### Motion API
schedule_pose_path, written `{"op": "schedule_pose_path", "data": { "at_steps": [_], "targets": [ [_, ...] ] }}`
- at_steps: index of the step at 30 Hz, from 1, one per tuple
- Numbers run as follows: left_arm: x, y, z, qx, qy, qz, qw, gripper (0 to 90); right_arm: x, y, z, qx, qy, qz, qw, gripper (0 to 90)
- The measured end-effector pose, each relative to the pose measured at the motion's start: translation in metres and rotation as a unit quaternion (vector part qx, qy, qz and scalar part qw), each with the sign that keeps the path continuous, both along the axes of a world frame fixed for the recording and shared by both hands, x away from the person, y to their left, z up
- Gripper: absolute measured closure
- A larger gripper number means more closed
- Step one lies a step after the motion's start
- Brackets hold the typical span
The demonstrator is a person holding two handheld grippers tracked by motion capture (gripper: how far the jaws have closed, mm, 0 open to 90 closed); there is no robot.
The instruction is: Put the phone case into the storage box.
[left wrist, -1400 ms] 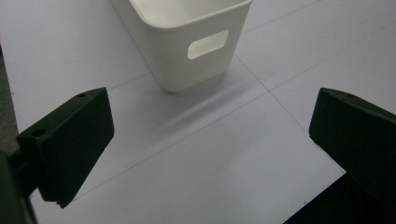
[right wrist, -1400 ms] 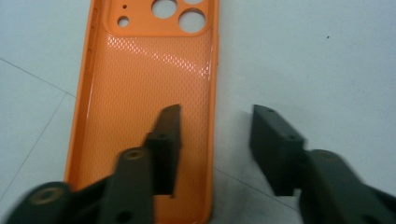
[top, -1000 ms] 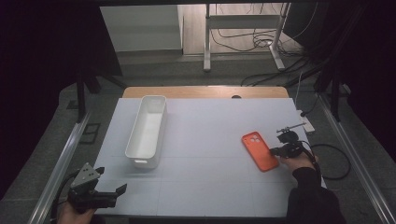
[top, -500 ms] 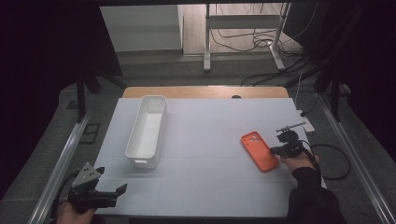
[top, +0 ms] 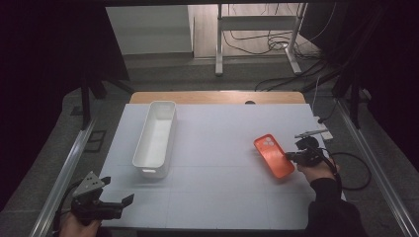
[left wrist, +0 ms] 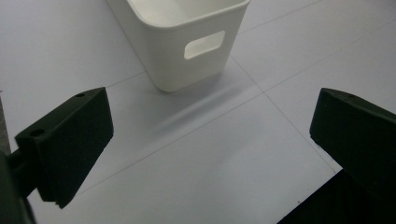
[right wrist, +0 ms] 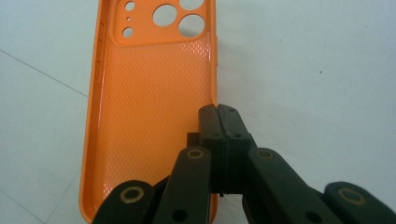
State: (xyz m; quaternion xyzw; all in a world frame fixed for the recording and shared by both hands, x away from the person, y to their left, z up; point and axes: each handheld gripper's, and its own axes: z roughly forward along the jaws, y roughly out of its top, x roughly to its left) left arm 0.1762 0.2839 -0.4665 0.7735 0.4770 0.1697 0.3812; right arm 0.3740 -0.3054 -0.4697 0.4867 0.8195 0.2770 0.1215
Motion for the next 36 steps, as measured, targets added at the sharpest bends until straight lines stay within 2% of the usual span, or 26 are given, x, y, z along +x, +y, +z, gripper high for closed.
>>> {"op": "schedule_pose_path", "data": {
  "at_steps": [4, 13, 17, 20, 23, 36],
  "targets": [
    [0.000, 0.002, 0.000, -0.010, 0.000, 0.001, 1.0000, 0.0, -0.004, 0.002, 0.005, 0.004, -0.009, 0.000, 1.0000, 89.3],
    [0.000, 0.000, 0.001, -0.004, -0.003, -0.003, 1.0000, 0.2, -0.010, 0.005, 0.013, 0.018, -0.021, -0.002, 0.9996, 89.2],
    [0.000, 0.002, 0.001, -0.012, -0.005, -0.008, 0.9999, 0.1, -0.013, 0.007, 0.017, 0.026, -0.028, 0.003, 0.9993, 89.2],
    [0.000, 0.003, 0.003, -0.025, -0.019, -0.010, 0.9995, 0.0, -0.017, 0.010, 0.020, 0.033, -0.033, 0.010, 0.9989, 89.3],
    [0.000, 0.003, 0.003, -0.029, -0.025, -0.011, 0.9992, 0.0, -0.019, 0.012, 0.023, 0.038, -0.040, 0.015, 0.9984, 89.3],
    [0.009, -0.001, 0.006, -0.049, -0.026, -0.018, 0.9983, 0.0, -0.025, 0.019, 0.030, 0.054, -0.054, 0.027, 0.9967, 89.2]
  ]
}}
